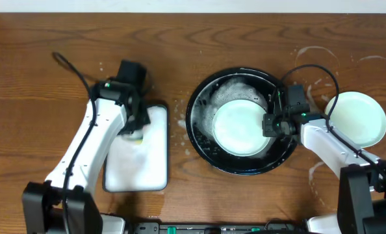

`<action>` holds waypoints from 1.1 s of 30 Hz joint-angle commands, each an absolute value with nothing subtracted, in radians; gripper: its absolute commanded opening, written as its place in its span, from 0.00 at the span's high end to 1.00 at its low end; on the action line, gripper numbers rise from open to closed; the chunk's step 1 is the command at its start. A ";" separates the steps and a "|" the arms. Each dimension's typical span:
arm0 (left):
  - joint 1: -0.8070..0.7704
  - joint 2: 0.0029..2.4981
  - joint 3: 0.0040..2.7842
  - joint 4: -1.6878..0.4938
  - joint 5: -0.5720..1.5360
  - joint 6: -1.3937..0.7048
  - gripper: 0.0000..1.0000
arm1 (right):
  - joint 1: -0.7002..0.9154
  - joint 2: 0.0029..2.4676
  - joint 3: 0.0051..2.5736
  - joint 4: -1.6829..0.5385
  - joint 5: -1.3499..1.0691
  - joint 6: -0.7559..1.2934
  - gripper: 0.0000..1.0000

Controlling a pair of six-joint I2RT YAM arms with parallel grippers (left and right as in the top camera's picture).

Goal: Clean dirty plates on tray and stack at the side

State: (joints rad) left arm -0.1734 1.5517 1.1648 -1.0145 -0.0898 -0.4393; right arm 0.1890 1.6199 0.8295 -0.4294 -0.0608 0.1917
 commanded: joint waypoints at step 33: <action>-0.108 1.556 1.039 -0.962 -0.056 -0.427 0.21 | 0.780 1.193 0.918 -0.322 1.106 -0.480 0.99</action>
